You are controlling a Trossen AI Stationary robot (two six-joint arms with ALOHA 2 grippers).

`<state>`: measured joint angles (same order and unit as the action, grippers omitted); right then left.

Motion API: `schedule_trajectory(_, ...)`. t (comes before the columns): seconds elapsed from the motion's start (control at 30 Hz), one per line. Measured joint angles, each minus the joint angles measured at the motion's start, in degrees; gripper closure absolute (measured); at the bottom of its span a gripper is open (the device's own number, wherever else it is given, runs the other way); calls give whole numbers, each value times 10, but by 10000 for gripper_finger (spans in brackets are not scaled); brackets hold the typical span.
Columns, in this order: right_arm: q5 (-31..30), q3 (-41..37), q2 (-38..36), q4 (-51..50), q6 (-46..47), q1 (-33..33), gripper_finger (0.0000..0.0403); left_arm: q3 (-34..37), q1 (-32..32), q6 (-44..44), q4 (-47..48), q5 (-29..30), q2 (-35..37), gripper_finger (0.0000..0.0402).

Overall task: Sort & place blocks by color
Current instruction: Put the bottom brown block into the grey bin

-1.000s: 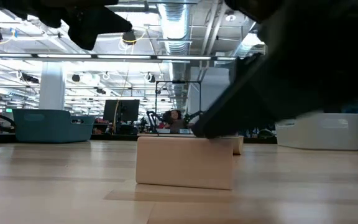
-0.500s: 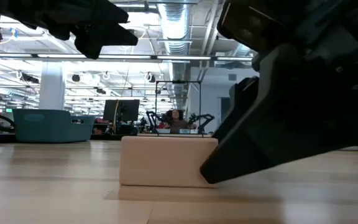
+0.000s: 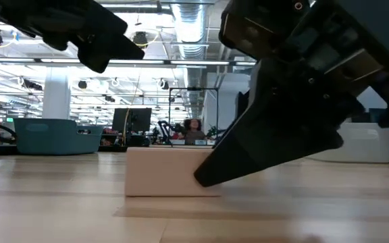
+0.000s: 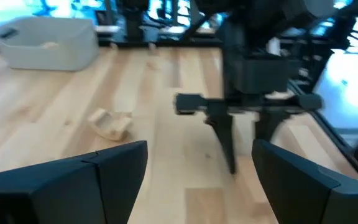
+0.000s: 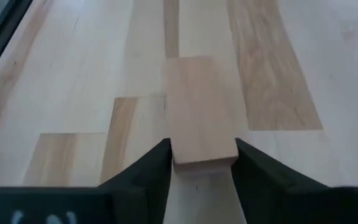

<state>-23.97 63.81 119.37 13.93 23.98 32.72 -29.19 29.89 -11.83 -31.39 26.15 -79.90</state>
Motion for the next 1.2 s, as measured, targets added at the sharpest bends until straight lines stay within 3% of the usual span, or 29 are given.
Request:
schedule_trajectory(0.23,-25,-1,-13,-4,-30,-2,282,0,0,-1,4,-39,0,123)
schedule_trajectory(0.53,-142,0,-83,-71,-80,-1,256,0,-6,-9,-41,-50,-62,122)
schedule_trajectory(0.8,-229,0,-100,-103,-113,-2,262,-59,-23,73,-63,-35,-131,115)
schedule_trajectory(0.97,-229,0,-100,-101,-121,-1,256,-108,-23,126,-14,4,-162,115)
schedule_trajectory(1.2,-229,0,-100,-73,-124,-1,260,-152,-27,123,101,48,-169,124)
